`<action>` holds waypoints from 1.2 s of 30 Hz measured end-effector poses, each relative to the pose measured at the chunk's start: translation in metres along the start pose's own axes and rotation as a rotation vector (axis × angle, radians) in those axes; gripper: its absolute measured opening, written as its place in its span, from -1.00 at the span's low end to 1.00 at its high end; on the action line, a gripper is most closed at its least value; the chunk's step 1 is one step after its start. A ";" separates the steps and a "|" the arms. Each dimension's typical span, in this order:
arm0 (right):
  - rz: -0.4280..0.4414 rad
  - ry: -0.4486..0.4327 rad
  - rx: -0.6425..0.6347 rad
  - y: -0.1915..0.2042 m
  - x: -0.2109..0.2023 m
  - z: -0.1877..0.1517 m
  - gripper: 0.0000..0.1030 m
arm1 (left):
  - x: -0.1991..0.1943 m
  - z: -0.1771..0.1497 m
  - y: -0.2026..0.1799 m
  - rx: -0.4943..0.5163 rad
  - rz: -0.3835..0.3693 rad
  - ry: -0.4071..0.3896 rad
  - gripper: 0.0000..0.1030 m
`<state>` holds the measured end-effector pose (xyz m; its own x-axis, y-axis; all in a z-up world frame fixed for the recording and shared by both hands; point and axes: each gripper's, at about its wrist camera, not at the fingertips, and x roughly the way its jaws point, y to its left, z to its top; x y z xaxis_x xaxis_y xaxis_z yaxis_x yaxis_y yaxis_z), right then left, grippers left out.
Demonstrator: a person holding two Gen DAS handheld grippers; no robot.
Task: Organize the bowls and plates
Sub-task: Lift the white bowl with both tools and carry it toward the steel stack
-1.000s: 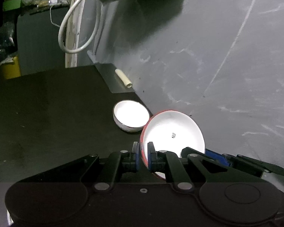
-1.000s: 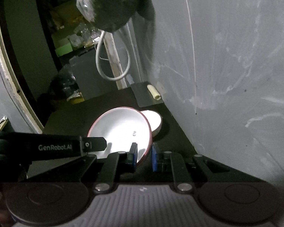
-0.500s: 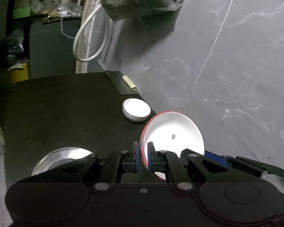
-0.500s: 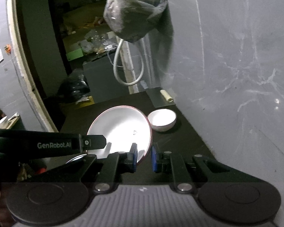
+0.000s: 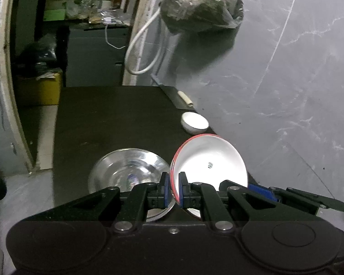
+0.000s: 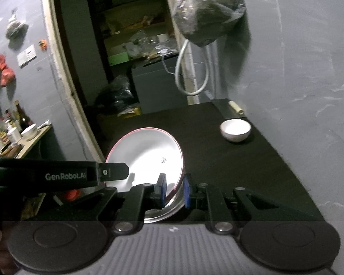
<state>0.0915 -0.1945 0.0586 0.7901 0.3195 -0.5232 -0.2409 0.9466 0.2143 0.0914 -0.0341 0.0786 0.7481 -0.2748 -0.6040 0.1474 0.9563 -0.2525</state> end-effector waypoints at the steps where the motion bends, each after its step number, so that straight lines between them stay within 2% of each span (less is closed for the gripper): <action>1: 0.005 0.000 -0.005 0.004 -0.002 -0.001 -0.67 | -0.003 -0.002 0.002 -0.002 0.005 -0.004 -0.85; 8: 0.034 0.008 -0.036 0.026 -0.010 -0.009 -0.67 | -0.026 -0.015 0.017 -0.017 0.031 -0.012 -0.85; 16: 0.062 0.067 -0.069 0.040 -0.011 -0.020 -0.67 | -0.037 -0.031 0.023 -0.035 0.064 0.011 -0.85; 36: 0.143 0.237 -0.099 0.046 0.000 -0.045 -0.67 | -0.033 -0.067 0.036 -0.087 0.145 0.132 -0.84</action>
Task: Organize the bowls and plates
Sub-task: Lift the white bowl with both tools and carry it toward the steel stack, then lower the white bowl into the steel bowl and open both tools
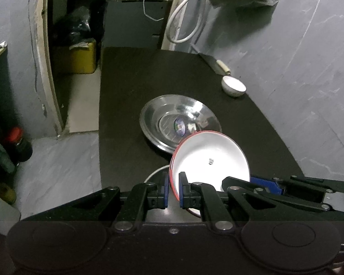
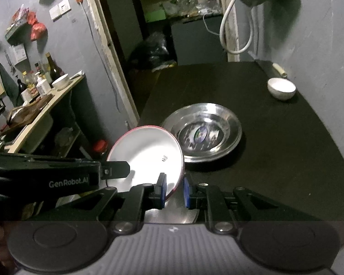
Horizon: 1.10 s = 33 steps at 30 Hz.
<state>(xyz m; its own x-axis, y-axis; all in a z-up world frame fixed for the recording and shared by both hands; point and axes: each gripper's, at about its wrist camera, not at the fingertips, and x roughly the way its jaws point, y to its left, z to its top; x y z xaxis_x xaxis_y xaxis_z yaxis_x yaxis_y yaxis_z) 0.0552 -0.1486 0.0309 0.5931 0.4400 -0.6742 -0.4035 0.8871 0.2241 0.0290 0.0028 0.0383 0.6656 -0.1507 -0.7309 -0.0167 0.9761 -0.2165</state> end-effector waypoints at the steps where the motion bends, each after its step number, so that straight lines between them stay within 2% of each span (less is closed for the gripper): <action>1: 0.003 0.008 0.000 0.000 0.001 0.000 -0.67 | 0.001 0.000 0.000 -0.001 0.005 0.007 -0.84; 14: 0.032 0.100 -0.003 0.001 0.015 -0.005 -0.66 | 0.010 -0.002 0.003 -0.021 0.035 0.064 -0.84; 33: 0.038 0.172 -0.010 0.000 0.030 -0.008 -0.67 | 0.026 -0.006 0.006 -0.035 0.056 0.133 -0.84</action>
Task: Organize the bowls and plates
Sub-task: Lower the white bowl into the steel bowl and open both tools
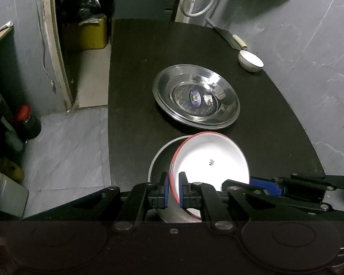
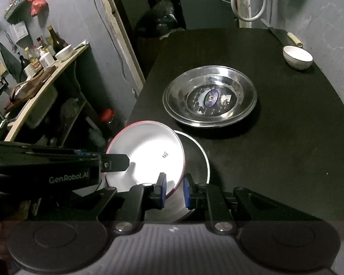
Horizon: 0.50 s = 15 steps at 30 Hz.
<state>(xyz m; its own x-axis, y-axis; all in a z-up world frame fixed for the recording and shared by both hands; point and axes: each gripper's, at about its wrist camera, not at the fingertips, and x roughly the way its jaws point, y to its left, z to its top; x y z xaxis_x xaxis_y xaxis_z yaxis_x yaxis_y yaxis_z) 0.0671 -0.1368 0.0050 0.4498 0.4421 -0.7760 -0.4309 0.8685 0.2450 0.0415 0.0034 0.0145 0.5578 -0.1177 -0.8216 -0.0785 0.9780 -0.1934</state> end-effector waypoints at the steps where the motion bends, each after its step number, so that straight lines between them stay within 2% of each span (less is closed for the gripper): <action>1: 0.000 0.004 -0.001 0.000 0.001 0.000 -0.67 | 0.001 0.000 0.000 -0.002 0.001 0.004 -0.84; 15: -0.007 0.055 -0.007 -0.003 0.012 0.001 -0.67 | 0.013 0.001 0.003 -0.013 0.009 0.060 -0.84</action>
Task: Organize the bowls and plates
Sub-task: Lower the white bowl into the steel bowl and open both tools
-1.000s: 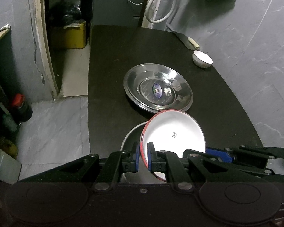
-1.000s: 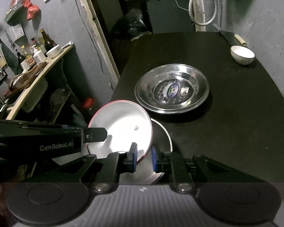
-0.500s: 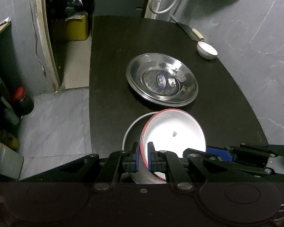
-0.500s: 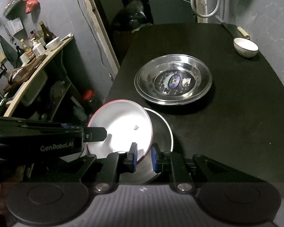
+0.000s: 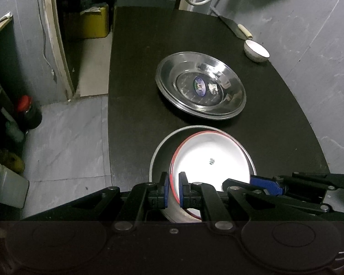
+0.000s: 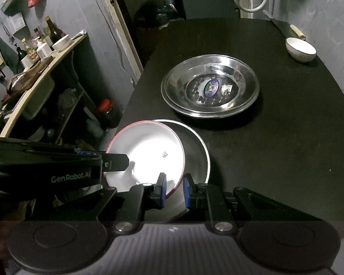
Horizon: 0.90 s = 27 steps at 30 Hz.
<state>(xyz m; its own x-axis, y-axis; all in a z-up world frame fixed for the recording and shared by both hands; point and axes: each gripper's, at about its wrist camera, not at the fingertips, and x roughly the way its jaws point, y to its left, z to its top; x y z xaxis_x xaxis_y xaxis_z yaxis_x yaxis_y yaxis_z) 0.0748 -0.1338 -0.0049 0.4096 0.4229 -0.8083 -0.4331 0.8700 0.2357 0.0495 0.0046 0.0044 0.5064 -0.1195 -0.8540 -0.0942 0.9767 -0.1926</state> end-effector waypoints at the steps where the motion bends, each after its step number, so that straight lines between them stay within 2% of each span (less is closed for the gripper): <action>1: 0.001 0.001 0.000 -0.001 0.000 0.000 -0.67 | 0.000 0.000 0.000 0.000 0.001 0.003 -0.84; 27: 0.004 0.043 -0.008 -0.007 0.011 0.004 -0.66 | 0.016 0.006 -0.002 -0.007 0.023 0.066 -0.79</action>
<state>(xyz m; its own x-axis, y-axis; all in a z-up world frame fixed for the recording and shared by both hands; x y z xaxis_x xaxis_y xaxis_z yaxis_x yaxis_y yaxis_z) 0.0857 -0.1338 -0.0134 0.3728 0.4150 -0.8299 -0.4412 0.8661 0.2349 0.0628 0.0014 -0.0054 0.4463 -0.1088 -0.8883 -0.1116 0.9781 -0.1758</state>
